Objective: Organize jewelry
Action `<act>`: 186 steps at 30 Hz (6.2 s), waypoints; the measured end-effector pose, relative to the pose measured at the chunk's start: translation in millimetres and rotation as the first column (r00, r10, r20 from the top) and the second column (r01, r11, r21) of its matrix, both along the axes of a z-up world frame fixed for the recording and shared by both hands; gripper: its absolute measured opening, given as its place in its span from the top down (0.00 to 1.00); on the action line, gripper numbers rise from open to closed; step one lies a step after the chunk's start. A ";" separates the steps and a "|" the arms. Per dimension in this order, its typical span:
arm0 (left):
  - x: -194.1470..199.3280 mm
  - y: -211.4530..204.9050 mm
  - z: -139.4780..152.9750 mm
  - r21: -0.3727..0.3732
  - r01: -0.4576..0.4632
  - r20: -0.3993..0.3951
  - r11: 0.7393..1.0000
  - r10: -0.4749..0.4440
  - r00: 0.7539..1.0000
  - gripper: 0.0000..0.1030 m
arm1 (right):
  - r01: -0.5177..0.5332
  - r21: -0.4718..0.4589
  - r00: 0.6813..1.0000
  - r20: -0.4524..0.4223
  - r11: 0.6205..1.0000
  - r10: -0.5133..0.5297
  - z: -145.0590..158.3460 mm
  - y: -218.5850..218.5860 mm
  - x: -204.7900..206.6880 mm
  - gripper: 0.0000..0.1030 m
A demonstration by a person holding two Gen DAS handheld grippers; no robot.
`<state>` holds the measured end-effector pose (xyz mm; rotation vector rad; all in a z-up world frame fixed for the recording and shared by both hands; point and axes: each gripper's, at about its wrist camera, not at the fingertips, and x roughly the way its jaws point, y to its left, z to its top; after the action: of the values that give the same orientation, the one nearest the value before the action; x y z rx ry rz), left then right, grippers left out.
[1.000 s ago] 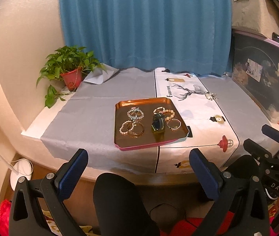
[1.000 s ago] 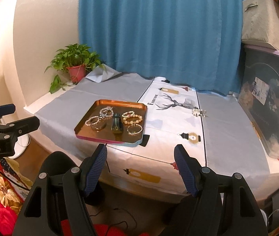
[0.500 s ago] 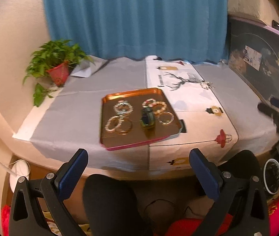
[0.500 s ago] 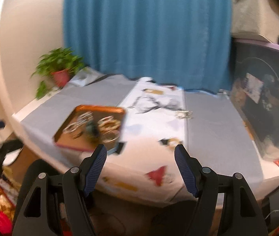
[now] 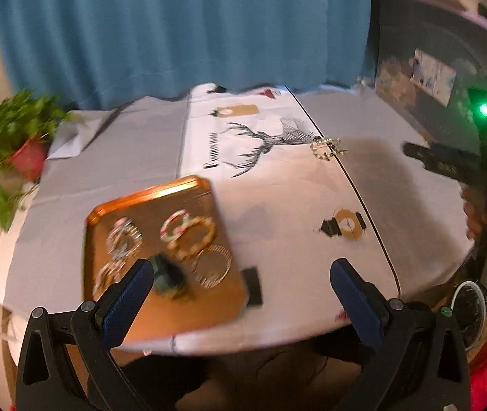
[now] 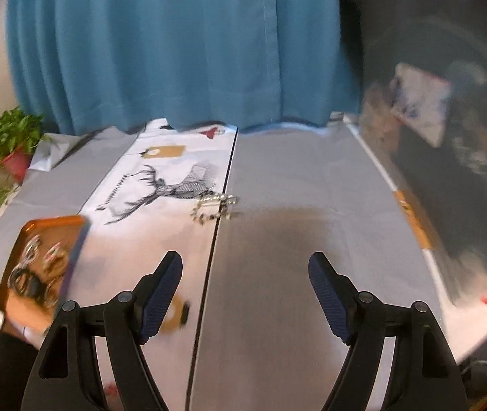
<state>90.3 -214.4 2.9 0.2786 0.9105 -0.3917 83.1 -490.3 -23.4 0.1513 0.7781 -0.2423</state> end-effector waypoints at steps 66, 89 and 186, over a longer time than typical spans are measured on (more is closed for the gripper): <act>170.4 -177.2 -60.7 -0.070 0.223 -0.203 0.972 -0.232 0.951 0.94 | -0.001 0.075 0.994 -0.105 0.997 0.009 -81.8 -89.3 47.6 0.94; 28.5 48.2 76.5 -0.205 0.097 0.003 0.974 -0.099 0.995 0.94 | -0.137 0.163 0.991 0.026 0.977 0.135 7.5 76.7 -67.0 0.94; -81.7 212.4 -28.5 -0.055 -0.311 0.103 0.949 0.315 0.943 0.01 | -0.331 -0.077 0.942 -0.081 0.940 0.325 -30.4 335.4 -88.1 0.20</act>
<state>8.5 -2.0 -25.6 0.1151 0.8210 -0.0973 -5.0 -154.9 -53.8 -0.0732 0.8451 0.0357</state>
